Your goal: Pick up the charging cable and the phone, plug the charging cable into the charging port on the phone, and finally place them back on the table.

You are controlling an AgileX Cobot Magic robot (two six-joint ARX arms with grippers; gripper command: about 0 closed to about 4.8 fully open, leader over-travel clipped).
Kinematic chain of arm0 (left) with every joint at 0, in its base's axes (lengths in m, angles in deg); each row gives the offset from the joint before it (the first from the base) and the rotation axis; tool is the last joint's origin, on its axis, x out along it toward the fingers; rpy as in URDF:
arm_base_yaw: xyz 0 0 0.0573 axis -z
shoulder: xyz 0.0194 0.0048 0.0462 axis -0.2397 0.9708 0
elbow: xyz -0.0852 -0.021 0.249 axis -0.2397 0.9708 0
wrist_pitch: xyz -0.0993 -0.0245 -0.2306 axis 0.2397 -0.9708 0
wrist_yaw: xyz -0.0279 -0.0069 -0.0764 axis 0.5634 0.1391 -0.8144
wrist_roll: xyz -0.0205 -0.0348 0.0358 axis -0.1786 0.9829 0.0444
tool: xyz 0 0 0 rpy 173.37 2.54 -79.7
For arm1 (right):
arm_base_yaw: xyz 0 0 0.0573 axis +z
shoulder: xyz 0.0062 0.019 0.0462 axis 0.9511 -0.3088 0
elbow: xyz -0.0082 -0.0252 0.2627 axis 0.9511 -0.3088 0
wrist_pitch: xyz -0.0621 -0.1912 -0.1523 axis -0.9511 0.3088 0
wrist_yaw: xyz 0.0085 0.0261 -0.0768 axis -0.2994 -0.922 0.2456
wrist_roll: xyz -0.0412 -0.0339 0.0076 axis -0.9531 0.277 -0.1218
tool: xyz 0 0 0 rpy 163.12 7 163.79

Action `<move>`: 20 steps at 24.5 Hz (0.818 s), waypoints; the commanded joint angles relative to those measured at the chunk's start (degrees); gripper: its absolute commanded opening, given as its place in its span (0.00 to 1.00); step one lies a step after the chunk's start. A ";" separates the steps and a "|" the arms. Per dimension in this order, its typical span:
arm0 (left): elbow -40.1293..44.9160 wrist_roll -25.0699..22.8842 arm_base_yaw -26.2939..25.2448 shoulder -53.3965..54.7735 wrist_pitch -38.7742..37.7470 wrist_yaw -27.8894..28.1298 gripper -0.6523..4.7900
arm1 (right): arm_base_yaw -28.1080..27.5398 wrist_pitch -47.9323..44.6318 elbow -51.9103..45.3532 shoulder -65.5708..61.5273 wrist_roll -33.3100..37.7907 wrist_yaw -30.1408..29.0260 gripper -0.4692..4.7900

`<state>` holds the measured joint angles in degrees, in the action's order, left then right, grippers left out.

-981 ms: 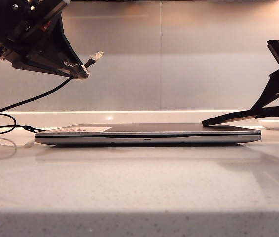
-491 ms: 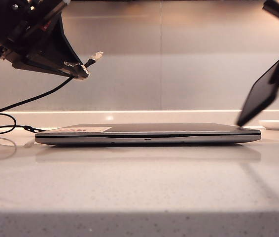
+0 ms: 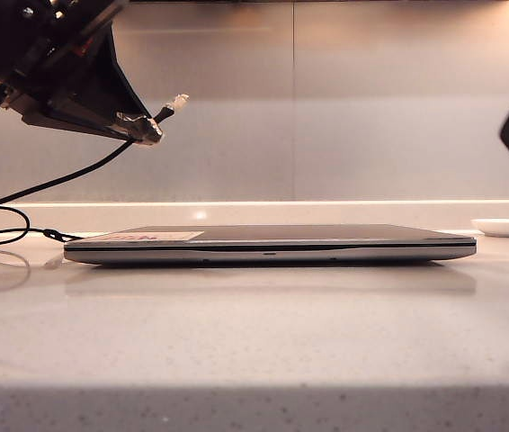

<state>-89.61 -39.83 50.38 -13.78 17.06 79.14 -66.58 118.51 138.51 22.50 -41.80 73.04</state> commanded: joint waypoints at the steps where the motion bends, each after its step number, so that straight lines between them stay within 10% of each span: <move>1: -0.09 -0.24 0.07 -0.15 0.70 -0.26 0.11 | 1.95 4.85 0.72 -0.48 -2.49 4.74 0.08; 16: -0.09 -0.24 0.07 -0.15 0.70 -0.26 0.11 | 13.03 8.72 0.70 -11.67 -2.67 11.10 0.09; 20: -0.09 -0.24 0.07 -0.15 0.70 -0.26 0.11 | 13.03 7.91 0.70 -11.69 -2.69 11.10 0.28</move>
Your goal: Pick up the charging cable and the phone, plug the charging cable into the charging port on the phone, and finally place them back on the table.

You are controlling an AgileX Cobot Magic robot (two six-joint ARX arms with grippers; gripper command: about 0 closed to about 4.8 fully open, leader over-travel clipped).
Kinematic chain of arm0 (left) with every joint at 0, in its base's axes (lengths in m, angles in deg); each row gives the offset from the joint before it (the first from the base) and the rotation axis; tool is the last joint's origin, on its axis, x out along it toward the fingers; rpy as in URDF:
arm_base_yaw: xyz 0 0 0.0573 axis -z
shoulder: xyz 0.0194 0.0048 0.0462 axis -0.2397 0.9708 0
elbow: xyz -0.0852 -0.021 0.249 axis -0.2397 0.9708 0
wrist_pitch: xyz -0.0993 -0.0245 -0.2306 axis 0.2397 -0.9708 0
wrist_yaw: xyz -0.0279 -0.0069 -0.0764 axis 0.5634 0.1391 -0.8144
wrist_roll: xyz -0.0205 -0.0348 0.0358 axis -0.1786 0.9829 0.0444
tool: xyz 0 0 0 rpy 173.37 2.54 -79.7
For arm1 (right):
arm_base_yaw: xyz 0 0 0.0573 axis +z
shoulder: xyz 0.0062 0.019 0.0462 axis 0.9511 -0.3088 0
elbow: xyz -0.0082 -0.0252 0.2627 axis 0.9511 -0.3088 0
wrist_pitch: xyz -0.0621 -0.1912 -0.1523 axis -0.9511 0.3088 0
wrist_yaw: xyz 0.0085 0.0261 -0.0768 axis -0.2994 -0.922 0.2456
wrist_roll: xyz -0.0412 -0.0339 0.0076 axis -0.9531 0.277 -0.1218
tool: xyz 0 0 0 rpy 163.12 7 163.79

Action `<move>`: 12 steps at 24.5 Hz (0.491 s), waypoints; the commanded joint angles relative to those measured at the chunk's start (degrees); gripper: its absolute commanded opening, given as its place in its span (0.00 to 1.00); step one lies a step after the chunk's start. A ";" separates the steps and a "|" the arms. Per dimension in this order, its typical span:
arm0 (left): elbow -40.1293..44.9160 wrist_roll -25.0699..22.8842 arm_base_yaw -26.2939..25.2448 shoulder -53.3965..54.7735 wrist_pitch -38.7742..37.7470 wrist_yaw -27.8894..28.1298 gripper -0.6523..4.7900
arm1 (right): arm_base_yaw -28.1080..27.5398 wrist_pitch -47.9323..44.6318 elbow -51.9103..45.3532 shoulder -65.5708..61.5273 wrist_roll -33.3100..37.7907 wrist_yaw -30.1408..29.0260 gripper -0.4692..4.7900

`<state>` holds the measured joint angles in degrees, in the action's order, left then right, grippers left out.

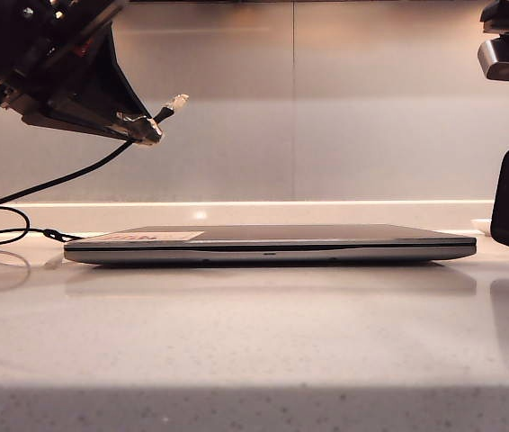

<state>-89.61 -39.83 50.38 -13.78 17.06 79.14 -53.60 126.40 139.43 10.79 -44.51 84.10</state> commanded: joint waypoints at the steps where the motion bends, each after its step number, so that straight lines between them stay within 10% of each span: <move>1: -0.09 -0.24 0.07 -0.15 0.70 -0.26 0.11 | 0.04 -0.11 -0.22 0.00 0.02 0.04 0.29; 10: -0.09 -0.24 0.07 -0.15 0.70 -0.26 0.11 | 0.04 -1.03 -0.46 -4.31 0.02 0.07 0.29; 12: -0.09 -0.22 0.07 -0.15 0.66 -0.26 0.11 | 0.04 -1.25 -0.44 -5.57 -0.02 0.07 0.08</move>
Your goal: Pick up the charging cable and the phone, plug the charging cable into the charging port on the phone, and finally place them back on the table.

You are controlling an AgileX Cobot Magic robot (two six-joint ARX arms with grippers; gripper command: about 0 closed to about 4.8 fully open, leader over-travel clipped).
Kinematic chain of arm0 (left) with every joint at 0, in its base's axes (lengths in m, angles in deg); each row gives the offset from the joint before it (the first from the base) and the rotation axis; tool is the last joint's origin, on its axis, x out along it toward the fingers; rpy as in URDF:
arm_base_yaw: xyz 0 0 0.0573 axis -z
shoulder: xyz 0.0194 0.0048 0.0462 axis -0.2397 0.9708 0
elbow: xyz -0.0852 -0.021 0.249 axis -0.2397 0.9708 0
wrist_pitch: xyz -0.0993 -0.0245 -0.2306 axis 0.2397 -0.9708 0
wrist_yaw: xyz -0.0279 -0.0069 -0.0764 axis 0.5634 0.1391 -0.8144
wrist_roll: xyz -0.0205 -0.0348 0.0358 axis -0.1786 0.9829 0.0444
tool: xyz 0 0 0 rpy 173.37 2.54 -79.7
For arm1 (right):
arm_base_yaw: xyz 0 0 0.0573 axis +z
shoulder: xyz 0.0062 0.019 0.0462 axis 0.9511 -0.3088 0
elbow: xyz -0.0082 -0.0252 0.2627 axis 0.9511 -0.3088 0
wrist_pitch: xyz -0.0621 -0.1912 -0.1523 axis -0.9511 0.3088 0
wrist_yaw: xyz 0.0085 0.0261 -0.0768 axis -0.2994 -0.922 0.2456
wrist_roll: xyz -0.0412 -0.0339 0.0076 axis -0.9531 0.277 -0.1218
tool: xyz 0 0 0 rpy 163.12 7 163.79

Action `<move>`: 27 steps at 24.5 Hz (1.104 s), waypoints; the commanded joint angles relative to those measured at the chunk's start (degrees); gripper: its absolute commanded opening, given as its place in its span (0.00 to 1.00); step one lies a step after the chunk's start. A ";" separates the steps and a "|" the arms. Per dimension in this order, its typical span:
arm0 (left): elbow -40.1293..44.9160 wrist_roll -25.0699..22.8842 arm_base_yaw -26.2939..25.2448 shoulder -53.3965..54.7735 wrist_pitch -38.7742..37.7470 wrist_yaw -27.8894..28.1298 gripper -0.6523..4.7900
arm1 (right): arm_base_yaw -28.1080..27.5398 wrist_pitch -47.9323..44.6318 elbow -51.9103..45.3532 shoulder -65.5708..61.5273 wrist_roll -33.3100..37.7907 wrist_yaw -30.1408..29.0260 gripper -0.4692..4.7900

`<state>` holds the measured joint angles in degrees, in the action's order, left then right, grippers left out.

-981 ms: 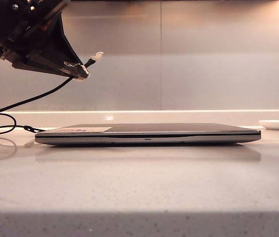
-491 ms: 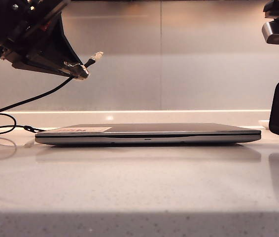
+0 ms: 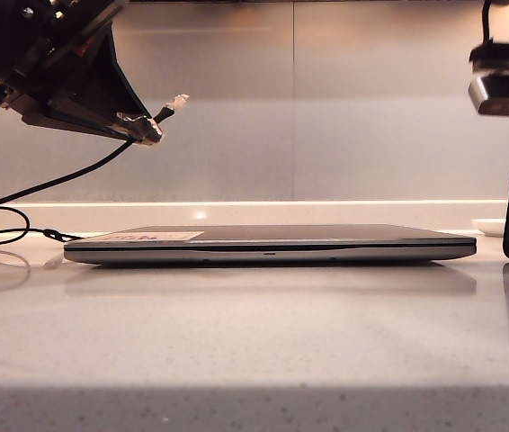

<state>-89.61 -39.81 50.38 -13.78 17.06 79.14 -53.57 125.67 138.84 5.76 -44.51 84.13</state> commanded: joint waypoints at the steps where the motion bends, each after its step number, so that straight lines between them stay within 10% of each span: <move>1: -0.09 -0.20 0.07 -0.15 0.63 -0.26 0.11 | 0.02 -0.68 0.17 -0.63 -0.42 0.04 0.08; 11: 0.85 6.29 3.65 -0.13 -4.37 -0.31 0.11 | -0.02 -18.27 5.35 4.15 1.64 -21.79 0.08; 19: 5.79 21.03 9.57 -0.02 -0.39 -0.33 0.11 | -0.04 -64.35 -6.91 3.67 20.52 -41.20 0.08; 27: 7.69 30.49 10.10 0.11 7.69 -0.31 0.11 | 0.07 -104.17 -20.15 -3.61 43.69 -45.48 0.08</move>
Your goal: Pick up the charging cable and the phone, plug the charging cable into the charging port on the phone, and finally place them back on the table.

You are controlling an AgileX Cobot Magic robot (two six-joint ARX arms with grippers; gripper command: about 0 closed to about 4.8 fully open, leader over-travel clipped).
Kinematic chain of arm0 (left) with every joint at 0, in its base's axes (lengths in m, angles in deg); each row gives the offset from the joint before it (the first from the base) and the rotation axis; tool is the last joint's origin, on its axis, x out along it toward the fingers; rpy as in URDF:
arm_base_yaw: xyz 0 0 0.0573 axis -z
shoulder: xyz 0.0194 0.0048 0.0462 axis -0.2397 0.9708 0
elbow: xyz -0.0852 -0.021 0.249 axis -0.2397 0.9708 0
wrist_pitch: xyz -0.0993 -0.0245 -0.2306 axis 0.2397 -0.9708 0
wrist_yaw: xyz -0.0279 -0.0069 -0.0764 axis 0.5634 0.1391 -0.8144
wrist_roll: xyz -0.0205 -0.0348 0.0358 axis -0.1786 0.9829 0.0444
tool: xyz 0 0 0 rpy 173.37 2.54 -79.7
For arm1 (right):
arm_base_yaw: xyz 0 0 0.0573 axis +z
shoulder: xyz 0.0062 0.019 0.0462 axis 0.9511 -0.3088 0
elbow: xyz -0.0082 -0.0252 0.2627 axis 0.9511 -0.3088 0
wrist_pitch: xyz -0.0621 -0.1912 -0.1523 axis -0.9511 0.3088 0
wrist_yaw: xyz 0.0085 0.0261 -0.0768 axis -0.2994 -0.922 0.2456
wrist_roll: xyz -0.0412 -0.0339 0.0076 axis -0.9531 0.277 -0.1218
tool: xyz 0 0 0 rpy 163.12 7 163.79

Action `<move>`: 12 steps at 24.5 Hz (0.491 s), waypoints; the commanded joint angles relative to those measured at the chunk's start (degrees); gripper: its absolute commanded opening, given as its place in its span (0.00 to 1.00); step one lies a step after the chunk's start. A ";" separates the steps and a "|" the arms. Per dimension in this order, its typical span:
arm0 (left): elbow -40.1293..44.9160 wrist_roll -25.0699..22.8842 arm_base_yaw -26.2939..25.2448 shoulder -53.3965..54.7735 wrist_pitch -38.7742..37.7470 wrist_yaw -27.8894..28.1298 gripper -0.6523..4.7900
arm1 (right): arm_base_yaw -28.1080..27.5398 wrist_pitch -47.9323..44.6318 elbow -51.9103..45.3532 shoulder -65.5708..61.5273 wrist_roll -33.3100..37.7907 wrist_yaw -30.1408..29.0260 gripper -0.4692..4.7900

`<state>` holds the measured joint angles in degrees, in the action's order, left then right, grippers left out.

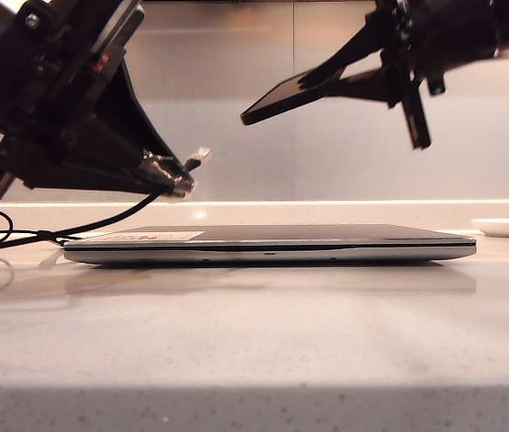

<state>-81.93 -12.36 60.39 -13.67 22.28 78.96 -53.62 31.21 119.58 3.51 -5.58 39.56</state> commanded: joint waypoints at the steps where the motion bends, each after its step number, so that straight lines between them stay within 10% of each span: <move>1: 0.02 3.63 0.09 0.15 2.84 -0.13 0.11 | 0.33 -10.40 -0.92 -2.10 5.44 -0.90 0.08; 12: -0.02 6.36 0.09 5.62 8.44 -0.13 0.11 | 4.72 -16.96 -0.90 -8.39 11.30 -2.38 0.08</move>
<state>-81.85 -6.30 60.39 -8.01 28.71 78.96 -48.85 18.23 118.23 -4.99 5.83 37.81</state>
